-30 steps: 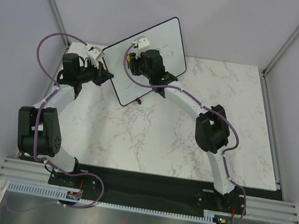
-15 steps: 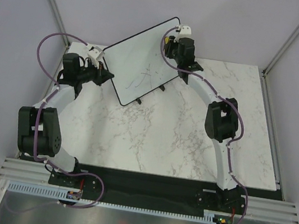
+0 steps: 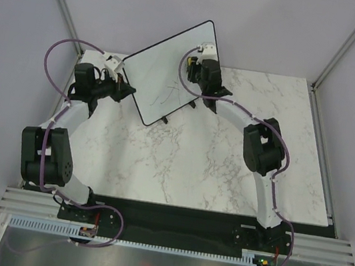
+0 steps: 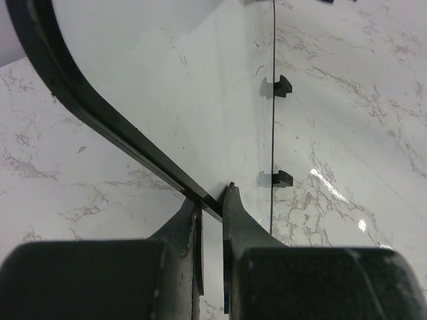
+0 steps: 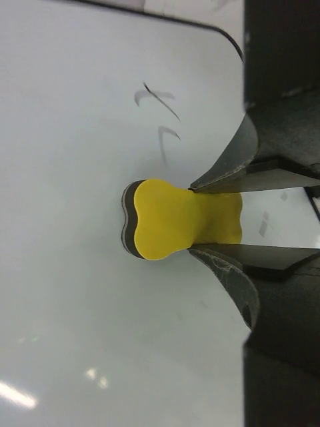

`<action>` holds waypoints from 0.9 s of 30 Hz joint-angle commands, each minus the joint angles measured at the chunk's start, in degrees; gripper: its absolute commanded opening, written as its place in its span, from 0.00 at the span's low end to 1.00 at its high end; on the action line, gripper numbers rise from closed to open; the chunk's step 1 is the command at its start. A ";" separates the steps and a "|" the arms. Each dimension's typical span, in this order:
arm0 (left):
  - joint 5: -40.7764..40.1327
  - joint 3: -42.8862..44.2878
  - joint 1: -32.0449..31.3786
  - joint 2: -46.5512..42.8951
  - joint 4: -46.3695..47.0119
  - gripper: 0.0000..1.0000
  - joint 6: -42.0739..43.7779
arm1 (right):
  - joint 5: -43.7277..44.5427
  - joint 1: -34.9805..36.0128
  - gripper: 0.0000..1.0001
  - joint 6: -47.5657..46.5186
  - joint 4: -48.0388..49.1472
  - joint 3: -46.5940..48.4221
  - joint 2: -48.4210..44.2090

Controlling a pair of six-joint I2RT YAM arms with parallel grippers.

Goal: Erase the whiteboard

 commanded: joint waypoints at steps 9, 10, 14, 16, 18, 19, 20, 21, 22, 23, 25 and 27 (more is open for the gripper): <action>-5.04 -0.61 -0.99 0.39 0.65 0.02 20.90 | -4.43 11.11 0.00 -2.83 4.80 -5.94 -2.91; -4.96 -0.70 -0.99 0.30 0.65 0.02 20.90 | -4.08 9.63 0.00 -2.31 3.14 -5.06 -2.46; -4.52 -0.78 -1.08 0.39 0.56 0.02 20.81 | -1.18 4.09 0.00 4.10 1.18 -3.90 -0.88; -4.43 -0.79 -0.99 0.48 0.56 0.02 20.90 | -0.21 0.85 0.00 8.06 1.80 -4.78 -0.79; -4.34 -0.70 -0.99 0.48 0.56 0.02 20.99 | 0.06 -0.92 0.00 10.08 1.98 -4.70 0.08; -4.43 -0.70 -0.99 0.57 0.65 0.02 20.99 | 0.06 -2.41 0.00 10.61 1.11 -3.57 0.61; -4.43 -0.61 -0.99 0.65 0.65 0.02 20.99 | -0.20 -3.12 0.00 10.97 0.49 -2.68 1.40; -4.34 -0.61 -0.99 0.66 0.65 0.02 20.99 | -0.47 -3.65 0.00 11.32 -0.39 -1.63 3.06; -4.43 -0.61 -0.99 0.57 0.56 0.02 20.99 | -0.38 -4.61 0.00 11.93 -2.05 0.29 3.95; -4.43 -0.61 -0.99 0.57 0.56 0.02 20.99 | -0.47 -4.89 0.00 12.20 -2.50 1.10 4.74; -4.43 -0.61 -0.99 0.57 0.56 0.02 20.99 | -0.65 -5.76 0.00 13.51 -2.94 2.24 6.24; -4.25 -0.61 -0.99 0.65 0.47 0.02 21.25 | -1.52 -6.12 0.00 14.48 -2.86 2.68 6.76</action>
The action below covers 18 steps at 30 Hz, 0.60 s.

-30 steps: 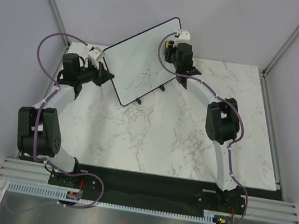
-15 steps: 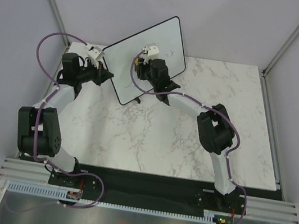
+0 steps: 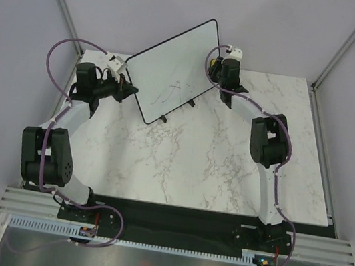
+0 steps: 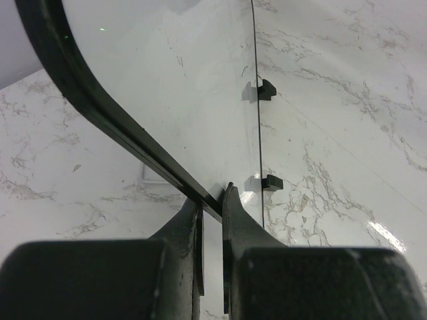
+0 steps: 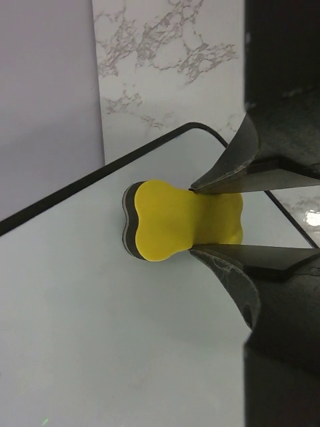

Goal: Erase the whiteboard

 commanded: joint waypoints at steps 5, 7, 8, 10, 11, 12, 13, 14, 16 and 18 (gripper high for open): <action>-5.57 -0.65 -0.16 1.12 -0.62 0.02 19.20 | -3.70 1.97 0.00 4.46 -1.11 3.85 1.35; -5.56 -0.57 -0.16 1.38 -0.62 0.02 19.02 | -3.88 2.50 0.00 4.55 0.30 4.12 -0.24; -5.56 -0.57 -0.16 1.38 -0.71 0.02 19.02 | -4.05 2.67 0.00 4.64 0.83 4.38 -0.76; -5.56 -0.57 -0.25 1.38 -0.62 0.02 18.93 | -5.19 3.29 0.00 5.25 1.62 6.48 -1.73; -5.48 -0.57 -0.16 1.38 -0.71 0.02 18.93 | -5.72 3.55 0.00 5.17 1.80 7.53 -1.91; -5.48 -0.48 -0.16 1.38 -0.71 0.02 18.85 | -6.16 4.34 0.00 4.82 1.89 9.98 -1.91; -5.48 -0.39 -0.16 1.38 -0.71 0.02 19.11 | -7.12 4.95 0.00 4.55 1.63 11.40 -1.83; -5.56 -0.48 -0.25 1.38 -0.62 0.02 18.94 | -7.74 5.48 0.00 4.11 1.28 13.06 -1.22; -5.39 -0.39 -0.25 1.29 -0.71 0.02 19.02 | -9.31 8.29 0.00 1.22 -0.48 18.07 -0.33; -5.48 -0.39 -0.08 1.38 -0.71 0.02 19.11 | -10.47 11.96 0.00 -1.94 -2.06 22.02 1.07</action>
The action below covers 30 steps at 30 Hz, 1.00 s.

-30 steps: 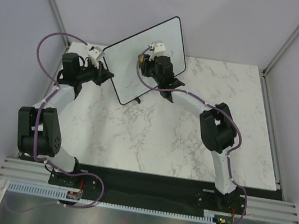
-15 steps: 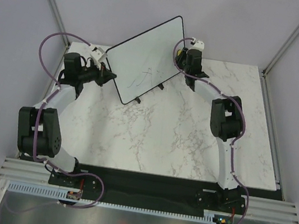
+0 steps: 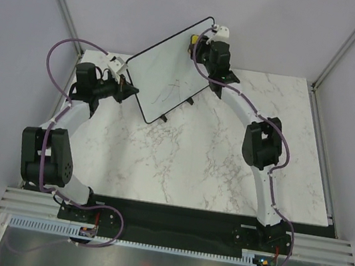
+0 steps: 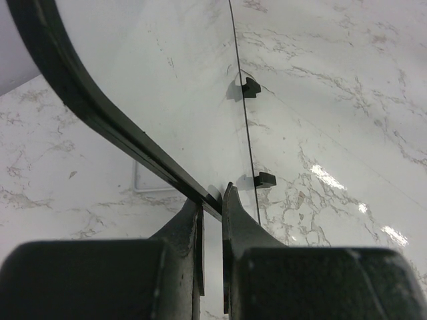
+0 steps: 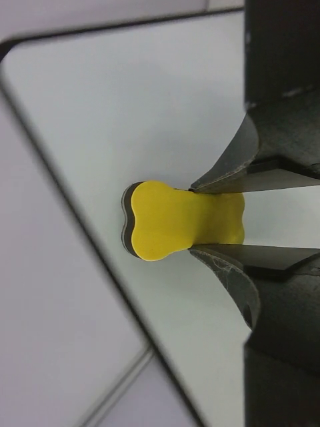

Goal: Erase the whiteboard

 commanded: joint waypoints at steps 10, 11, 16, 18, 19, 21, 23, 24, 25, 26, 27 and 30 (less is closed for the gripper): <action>-7.86 -0.48 -0.21 1.09 -0.45 0.02 17.45 | -5.05 16.02 0.00 -15.20 -2.84 7.52 0.95; -7.86 -0.48 -0.12 1.01 -0.36 0.02 17.45 | -4.61 16.10 0.00 -15.81 -2.84 7.25 0.78; -7.95 -0.74 -0.12 0.92 -0.45 0.02 17.63 | -0.22 13.30 0.00 -14.94 -2.84 5.84 0.51; -8.12 -0.74 -0.12 0.92 -0.36 0.02 17.71 | 0.93 11.19 0.00 -13.53 -2.84 5.49 0.60; -7.95 -0.74 -0.12 0.92 -0.36 0.02 17.71 | 1.98 10.31 0.00 -12.74 -3.01 5.49 0.86; -7.95 -0.65 -0.21 0.92 -0.45 0.02 17.71 | 1.99 7.60 0.00 -9.77 -3.88 6.45 2.00; -7.86 -0.65 -0.12 1.00 -0.36 0.02 17.71 | 1.55 6.35 0.00 -8.96 -5.29 9.08 3.92; -7.77 -0.57 -0.12 1.01 -0.36 0.02 17.63 | 1.55 5.74 0.00 -9.22 -6.60 9.96 4.55; -7.86 -0.57 -0.12 1.09 -0.45 0.02 17.71 | 1.55 5.73 0.00 -10.26 -7.14 10.67 5.08; -7.77 -0.57 -0.12 1.18 -0.45 0.02 17.63 | 0.33 5.73 0.00 -10.62 -7.58 11.98 5.95; -7.77 -0.57 -0.12 1.18 -0.45 0.02 17.62 | -0.12 5.91 0.00 -10.71 -8.54 12.60 6.39; -7.86 -0.39 -0.21 1.18 -0.36 0.02 17.45 | -1.34 6.87 0.00 -11.33 -9.16 12.88 6.75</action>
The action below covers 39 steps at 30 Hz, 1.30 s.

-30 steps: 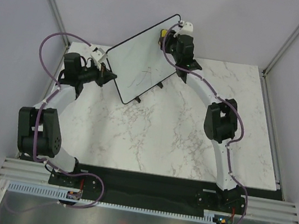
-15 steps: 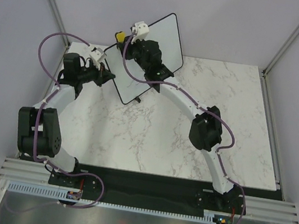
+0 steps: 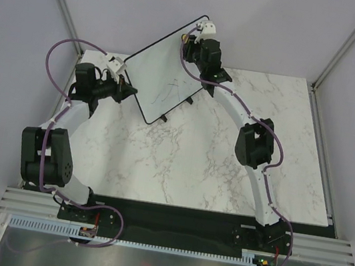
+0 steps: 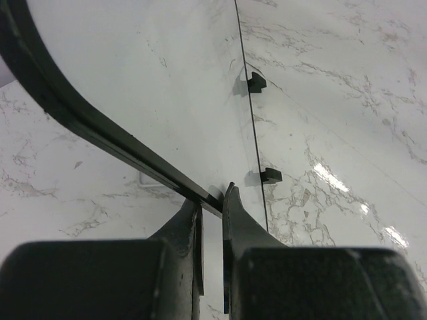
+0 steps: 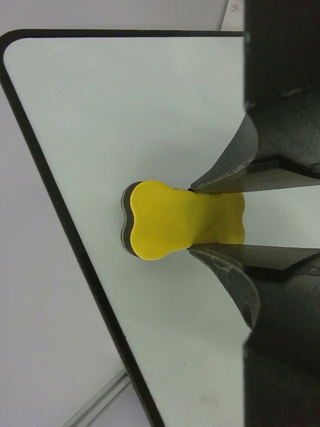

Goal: Erase the whiteboard

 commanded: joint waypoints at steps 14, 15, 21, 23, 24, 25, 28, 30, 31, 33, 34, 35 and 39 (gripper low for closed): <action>-7.56 0.36 -0.42 2.04 0.41 0.02 16.57 | -6.77 14.38 0.00 -13.46 -0.15 -18.28 -8.06; -7.91 0.18 -0.42 1.95 0.49 0.02 16.48 | -5.45 14.21 0.00 -12.93 3.34 -21.47 -9.12; -8.97 0.09 -0.07 1.95 0.41 0.02 16.40 | 1.95 9.39 0.00 -4.42 10.05 -35.72 -13.35; -9.32 0.27 0.19 2.21 0.49 0.02 16.13 | 2.29 5.71 0.00 1.91 12.33 -37.66 -12.83; -9.32 0.44 0.45 2.13 0.49 0.02 16.04 | 2.64 4.55 0.00 3.67 12.52 -37.58 -12.30; -9.40 0.36 0.45 2.13 0.49 0.02 15.87 | 3.00 3.76 0.00 4.99 12.34 -36.54 -10.99; -9.05 0.10 0.63 1.95 0.41 0.02 15.87 | 6.33 2.35 0.00 3.78 10.68 -33.90 -8.27; -8.88 -0.26 0.63 1.86 0.49 0.02 16.04 | 6.52 2.26 0.00 2.55 9.45 -31.09 -7.03; -8.79 -0.34 0.72 1.86 0.49 0.02 16.22 | 4.60 2.34 0.00 2.63 9.01 -29.34 -6.16; -8.79 -0.26 0.63 2.12 0.49 0.02 16.13 | 2.92 3.66 0.00 1.59 8.56 -28.71 -5.79; -8.88 -0.17 0.54 2.30 0.49 0.02 16.04 | 2.91 4.36 0.00 0.53 8.48 -28.88 -6.23; -8.88 -0.08 0.63 2.39 0.49 0.02 15.96 | 3.17 6.11 0.00 -1.48 8.82 -30.01 -6.58; -8.53 0.36 0.72 2.92 0.41 0.02 15.60 | 0.02 10.25 0.00 -2.11 14.61 -37.83 -10.62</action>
